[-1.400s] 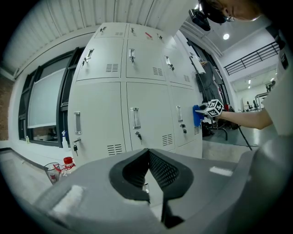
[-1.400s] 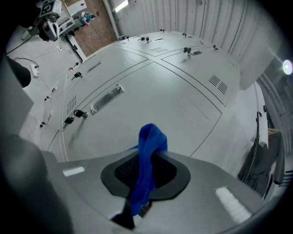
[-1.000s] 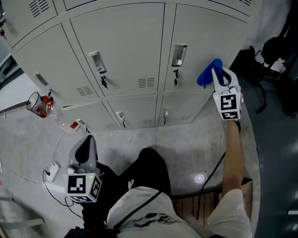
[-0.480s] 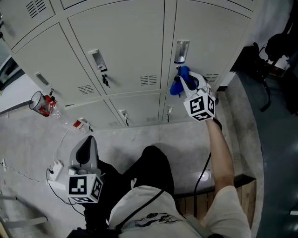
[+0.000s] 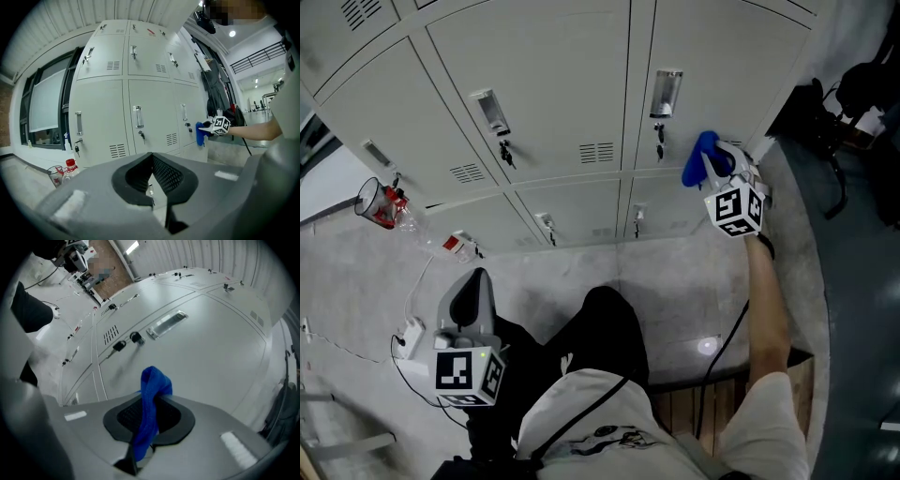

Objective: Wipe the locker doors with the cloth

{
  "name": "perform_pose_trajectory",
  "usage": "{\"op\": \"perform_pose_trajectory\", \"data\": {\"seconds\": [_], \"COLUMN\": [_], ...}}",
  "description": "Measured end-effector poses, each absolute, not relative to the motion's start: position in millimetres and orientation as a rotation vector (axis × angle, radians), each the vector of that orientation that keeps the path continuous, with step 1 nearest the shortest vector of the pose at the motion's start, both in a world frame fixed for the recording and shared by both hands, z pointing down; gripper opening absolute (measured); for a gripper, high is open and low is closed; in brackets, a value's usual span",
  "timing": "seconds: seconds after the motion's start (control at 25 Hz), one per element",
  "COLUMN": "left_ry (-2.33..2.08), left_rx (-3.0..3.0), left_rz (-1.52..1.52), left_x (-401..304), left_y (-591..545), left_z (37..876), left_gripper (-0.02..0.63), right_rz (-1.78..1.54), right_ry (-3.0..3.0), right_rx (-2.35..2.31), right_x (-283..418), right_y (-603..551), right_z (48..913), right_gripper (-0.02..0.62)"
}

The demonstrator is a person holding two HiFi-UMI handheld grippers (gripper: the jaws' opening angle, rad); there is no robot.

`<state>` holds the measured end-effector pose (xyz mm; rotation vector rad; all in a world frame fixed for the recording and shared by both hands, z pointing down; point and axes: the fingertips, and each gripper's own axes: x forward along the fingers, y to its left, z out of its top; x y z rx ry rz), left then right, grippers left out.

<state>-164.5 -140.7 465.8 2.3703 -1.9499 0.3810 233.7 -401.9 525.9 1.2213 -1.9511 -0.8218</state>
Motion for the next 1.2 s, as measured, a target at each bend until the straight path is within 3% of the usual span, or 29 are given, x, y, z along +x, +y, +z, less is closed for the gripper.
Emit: {"op": "perform_pose_trajectory", "data": {"seconds": [0.28,0.48,0.76,1.2], "left_ry": [-1.924,-1.932,-1.96,-1.921], "left_rx": [2.373,2.372,2.358,2.311], "left_rz": [0.388,0.374,0.315,0.312], "left_x": [-158,-159,-179,-241], "left_y": [-144,-141,-104,-71], "left_z": [470,469,463,491], "left_gripper": [-0.005,-0.005,-0.005,-0.005], "right_rz": [-0.707,-0.632,-0.51,-0.553], "right_ry": [-1.85,-1.918,-2.19,-2.588], "right_rx": [1.319,1.391,1.53,1.311], "right_x": [311,312,249,80], "right_y": [-412,-397,-309,-251], "right_z": [528,516,487,425], "right_gripper": [0.041,0.041,0.041,0.041]}}
